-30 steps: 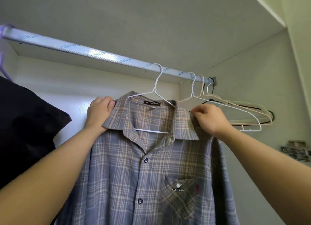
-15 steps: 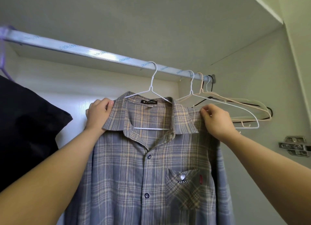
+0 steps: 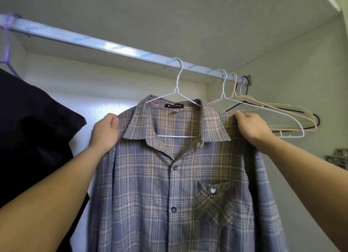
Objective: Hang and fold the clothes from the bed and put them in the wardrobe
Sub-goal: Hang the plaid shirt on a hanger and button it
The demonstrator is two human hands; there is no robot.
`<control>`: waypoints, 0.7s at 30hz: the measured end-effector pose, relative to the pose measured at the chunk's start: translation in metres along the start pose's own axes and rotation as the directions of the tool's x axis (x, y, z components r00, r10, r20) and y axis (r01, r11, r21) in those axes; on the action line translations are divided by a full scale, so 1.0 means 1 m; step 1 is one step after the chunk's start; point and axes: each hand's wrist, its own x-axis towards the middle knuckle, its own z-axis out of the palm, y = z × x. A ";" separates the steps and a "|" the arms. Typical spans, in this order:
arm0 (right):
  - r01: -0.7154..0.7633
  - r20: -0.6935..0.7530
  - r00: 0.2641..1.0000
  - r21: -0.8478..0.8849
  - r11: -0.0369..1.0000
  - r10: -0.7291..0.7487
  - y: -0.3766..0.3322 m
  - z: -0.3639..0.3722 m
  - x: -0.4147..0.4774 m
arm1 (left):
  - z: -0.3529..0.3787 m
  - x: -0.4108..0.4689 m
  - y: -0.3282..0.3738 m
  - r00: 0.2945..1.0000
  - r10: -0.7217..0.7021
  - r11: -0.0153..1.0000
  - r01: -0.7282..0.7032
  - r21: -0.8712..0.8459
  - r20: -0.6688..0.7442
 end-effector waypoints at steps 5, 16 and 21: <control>0.023 -0.055 0.998 -0.219 0.975 -0.036 -0.004 -0.001 -0.001 | 0.003 -0.002 -0.008 0.999 -0.011 0.998 0.008 0.065 0.041; 0.041 -0.356 0.910 -0.433 0.901 -0.212 0.005 0.014 -0.013 | -0.001 -0.011 -0.002 0.993 -0.116 0.973 0.108 0.203 0.025; 0.055 -0.315 0.926 -0.431 0.901 -0.207 0.000 0.017 -0.014 | 0.002 -0.007 0.022 0.993 -0.112 0.934 0.113 0.338 -0.024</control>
